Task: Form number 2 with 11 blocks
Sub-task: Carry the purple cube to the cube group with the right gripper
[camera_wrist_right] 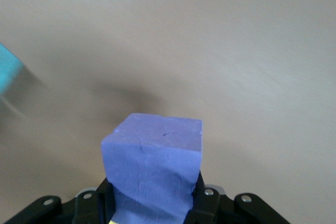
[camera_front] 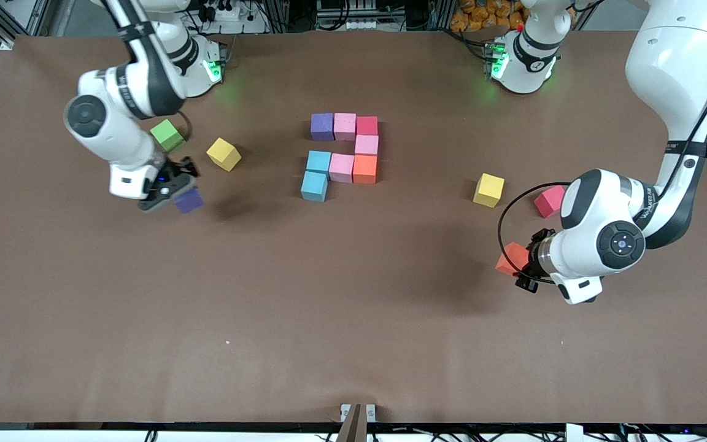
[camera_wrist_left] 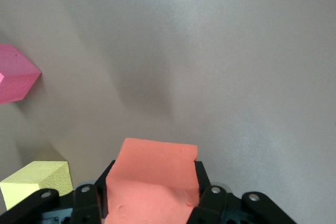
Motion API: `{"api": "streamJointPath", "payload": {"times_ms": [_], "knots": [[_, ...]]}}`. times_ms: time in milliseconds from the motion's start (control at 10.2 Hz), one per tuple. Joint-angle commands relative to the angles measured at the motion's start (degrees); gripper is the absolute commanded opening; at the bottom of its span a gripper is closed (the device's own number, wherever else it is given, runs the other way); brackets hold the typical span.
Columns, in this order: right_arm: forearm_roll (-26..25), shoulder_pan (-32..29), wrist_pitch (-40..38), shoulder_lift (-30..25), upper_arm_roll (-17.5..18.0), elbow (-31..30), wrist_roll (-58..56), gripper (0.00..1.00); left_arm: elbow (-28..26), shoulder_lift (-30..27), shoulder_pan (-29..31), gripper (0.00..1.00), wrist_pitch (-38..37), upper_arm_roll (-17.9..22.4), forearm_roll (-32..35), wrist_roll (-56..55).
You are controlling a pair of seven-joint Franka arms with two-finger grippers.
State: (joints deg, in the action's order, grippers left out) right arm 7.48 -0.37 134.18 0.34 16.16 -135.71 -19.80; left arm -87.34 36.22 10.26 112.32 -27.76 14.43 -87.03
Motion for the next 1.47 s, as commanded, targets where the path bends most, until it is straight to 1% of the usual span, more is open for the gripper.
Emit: {"api": "streamJointPath", "payload": {"times_ms": [0,98,293,391,586,781,879,977,1172,1367], "knots": [[6.3,4.83,-0.41,9.38,-0.61,9.37,8.59,0.42,1.37,0.51,-0.59,0.0,0.09,0.16,2.7,-0.16],[7.19,7.9,-0.23,12.72,-0.69,13.32,15.33,0.42,1.9,1.04,-1.02,0.0,0.88,0.16,4.02,-0.51],[7.29,12.39,0.12,18.44,-0.69,20.01,29.66,0.42,1.91,1.14,-1.29,0.0,0.89,0.08,4.2,-0.95],[7.11,14.15,2.21,20.82,-0.78,21.87,36.25,0.42,1.91,1.92,-1.64,0.0,1.5,0.08,4.99,-0.26],[6.41,19.42,6.61,24.96,-1.57,23.64,45.07,0.42,1.91,4.2,-3.39,0.0,4.66,0.16,6.14,-0.16],[6.32,24.43,7.5,26.99,-5.24,24.44,47.83,0.42,2.08,4.04,-4.02,0.0,5.02,0.25,6.05,-0.42],[6.23,26.11,8.55,27.69,-6.31,24.26,48.96,0.42,2.78,3.86,-4.02,0.0,4.93,0.25,6.05,-0.34],[6.06,27.26,9.08,28.22,-6.58,24.0,50.37,0.42,3.31,3.78,-3.93,0.0,5.02,0.34,6.05,0.45],[5.53,27.36,9.0,27.53,-6.67,22.6,50.56,0.42,3.23,3.86,-4.02,0.0,4.93,0.34,6.05,1.77],[5.27,27.44,9.17,28.05,-6.67,22.07,50.82,0.42,3.05,4.13,-4.28,0.0,4.93,0.25,5.7,0.99]]}}
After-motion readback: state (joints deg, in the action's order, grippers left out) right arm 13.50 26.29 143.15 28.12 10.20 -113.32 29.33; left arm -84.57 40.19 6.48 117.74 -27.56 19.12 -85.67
